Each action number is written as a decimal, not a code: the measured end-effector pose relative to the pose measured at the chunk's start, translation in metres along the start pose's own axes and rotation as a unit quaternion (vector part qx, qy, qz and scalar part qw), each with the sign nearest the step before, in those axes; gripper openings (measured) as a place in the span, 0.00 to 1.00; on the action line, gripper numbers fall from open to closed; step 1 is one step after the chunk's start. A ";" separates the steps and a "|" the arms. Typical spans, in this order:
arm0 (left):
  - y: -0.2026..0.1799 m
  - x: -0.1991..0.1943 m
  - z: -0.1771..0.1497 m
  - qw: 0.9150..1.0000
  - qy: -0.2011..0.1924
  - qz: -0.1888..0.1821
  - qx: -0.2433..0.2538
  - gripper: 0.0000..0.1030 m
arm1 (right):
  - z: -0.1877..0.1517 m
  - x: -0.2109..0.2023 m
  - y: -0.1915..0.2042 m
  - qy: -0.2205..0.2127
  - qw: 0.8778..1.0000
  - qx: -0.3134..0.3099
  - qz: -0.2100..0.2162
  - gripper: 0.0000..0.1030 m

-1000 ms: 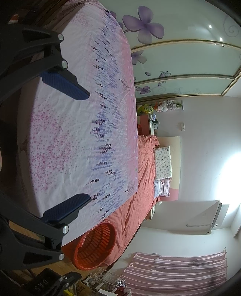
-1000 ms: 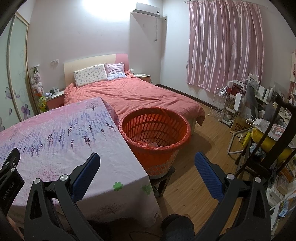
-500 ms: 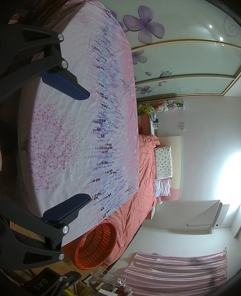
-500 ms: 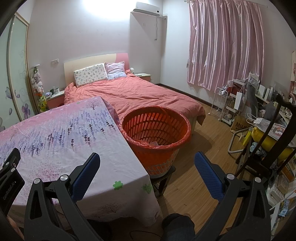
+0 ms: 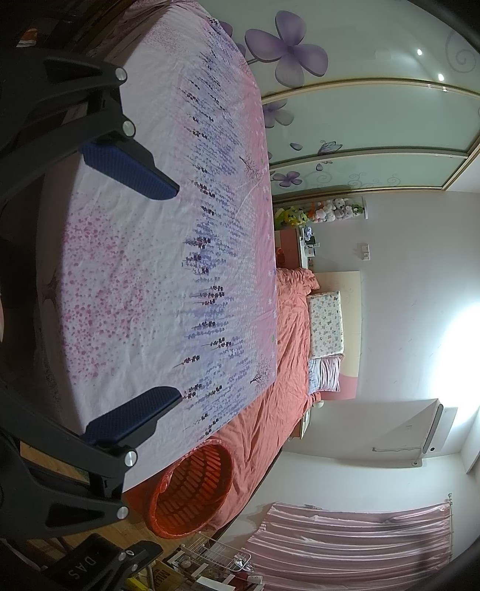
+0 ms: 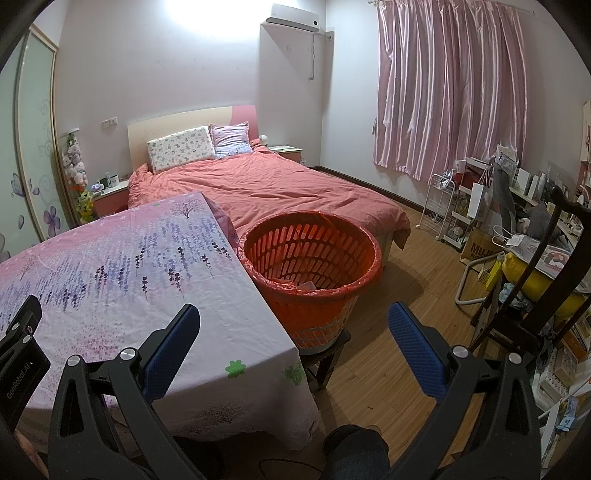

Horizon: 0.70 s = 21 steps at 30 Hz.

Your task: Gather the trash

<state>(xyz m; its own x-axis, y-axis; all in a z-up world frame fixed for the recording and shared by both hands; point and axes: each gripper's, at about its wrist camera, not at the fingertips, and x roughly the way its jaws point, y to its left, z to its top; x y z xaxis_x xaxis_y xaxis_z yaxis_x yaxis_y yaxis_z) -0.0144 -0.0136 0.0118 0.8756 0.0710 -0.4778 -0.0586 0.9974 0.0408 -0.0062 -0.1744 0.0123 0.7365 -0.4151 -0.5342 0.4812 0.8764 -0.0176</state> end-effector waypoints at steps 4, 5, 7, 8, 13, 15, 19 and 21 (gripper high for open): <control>0.000 0.000 0.000 1.000 0.000 0.000 0.000 0.96 | 0.000 0.000 0.000 0.000 1.000 0.000 0.000 0.98; 0.000 0.000 0.000 1.000 0.000 0.000 0.000 0.96 | 0.000 0.000 0.000 0.000 1.000 0.000 0.000 0.98; 0.000 0.000 0.000 1.000 0.000 0.000 0.000 0.96 | 0.000 0.000 0.000 0.000 1.000 0.000 0.000 0.98; 0.000 0.000 0.000 1.000 0.000 0.000 0.000 0.96 | 0.000 0.000 0.000 0.000 1.000 0.000 0.000 0.98; 0.000 0.000 -0.001 1.000 0.000 0.000 0.000 0.96 | 0.000 0.000 0.000 0.000 1.000 0.000 0.000 0.98; 0.000 0.000 0.001 1.000 0.000 0.000 0.000 0.96 | 0.000 0.000 0.000 0.000 1.000 0.000 0.000 0.98; 0.000 0.000 0.000 1.000 0.001 0.000 0.000 0.96 | 0.001 0.000 0.000 0.000 1.000 0.000 0.000 0.98; 0.001 0.000 0.001 1.000 0.001 0.000 0.000 0.96 | 0.001 0.000 0.000 0.000 1.000 0.000 0.000 0.98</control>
<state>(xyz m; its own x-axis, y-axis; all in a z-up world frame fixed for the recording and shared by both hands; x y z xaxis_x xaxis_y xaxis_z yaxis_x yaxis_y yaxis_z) -0.0137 -0.0131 0.0124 0.8750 0.0717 -0.4787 -0.0595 0.9974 0.0405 -0.0060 -0.1742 0.0131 0.7363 -0.4151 -0.5343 0.4813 0.8764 -0.0176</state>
